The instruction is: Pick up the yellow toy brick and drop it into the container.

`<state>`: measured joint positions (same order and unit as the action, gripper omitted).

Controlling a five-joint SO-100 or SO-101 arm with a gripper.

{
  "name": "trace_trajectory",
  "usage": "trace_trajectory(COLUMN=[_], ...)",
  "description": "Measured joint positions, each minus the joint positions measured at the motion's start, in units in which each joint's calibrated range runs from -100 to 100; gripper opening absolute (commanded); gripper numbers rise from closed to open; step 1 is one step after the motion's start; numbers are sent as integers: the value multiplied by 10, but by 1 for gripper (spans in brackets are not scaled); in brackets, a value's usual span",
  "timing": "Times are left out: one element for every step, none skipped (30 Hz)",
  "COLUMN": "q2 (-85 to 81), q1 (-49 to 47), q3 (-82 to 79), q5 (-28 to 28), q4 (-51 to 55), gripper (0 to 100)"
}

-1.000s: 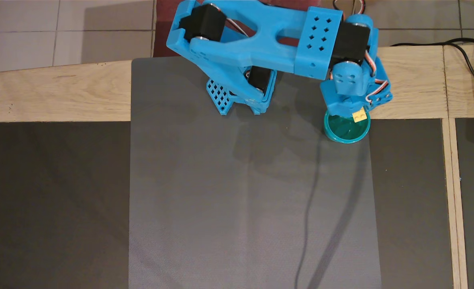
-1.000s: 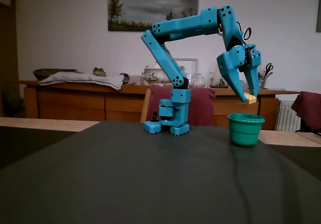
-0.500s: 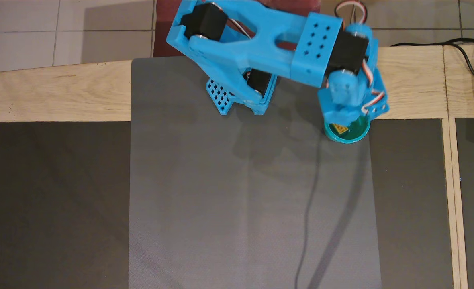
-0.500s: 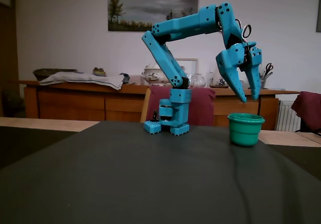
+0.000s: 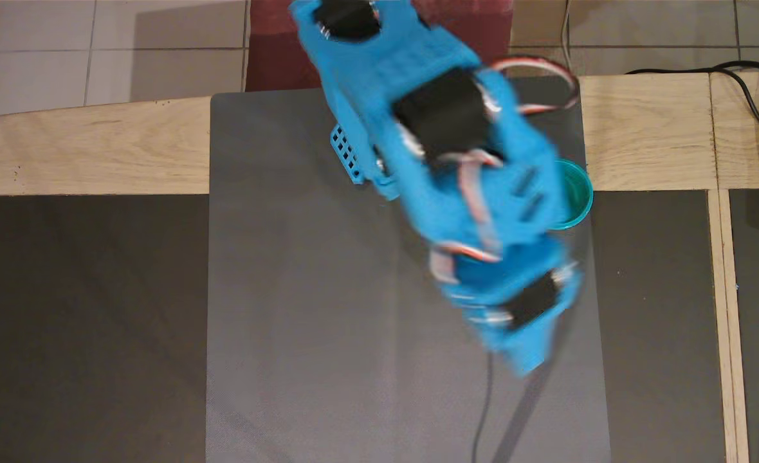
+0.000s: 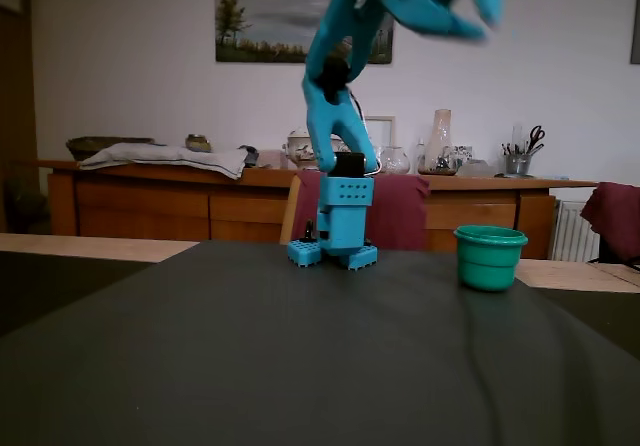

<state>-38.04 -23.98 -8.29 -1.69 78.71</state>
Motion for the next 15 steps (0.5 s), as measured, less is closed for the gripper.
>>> trace_trajectory(q2=[0, 1, 1, -1, -8, -16, -25, -38, -57, -70, -87, -106, -128, -151, -169], q1=[24, 58, 79, 96, 124, 144, 163, 174, 173, 178, 185, 190, 190, 183, 186], q3=[8, 13, 14, 14, 14, 14, 14, 14, 14, 14, 9, -5, -26, -51, -71], q5=[8, 17, 24, 32, 38, 40, 41, 41, 41, 41, 41, 41, 41, 41, 41], q4=[1, 1, 1, 1, 1, 1, 1, 1, 4, 9, 15, 21, 23, 24, 24], gripper=[0, 0, 0, 0, 0, 0, 0, 0, 0, 0, 0, 0, 0, 0, 0])
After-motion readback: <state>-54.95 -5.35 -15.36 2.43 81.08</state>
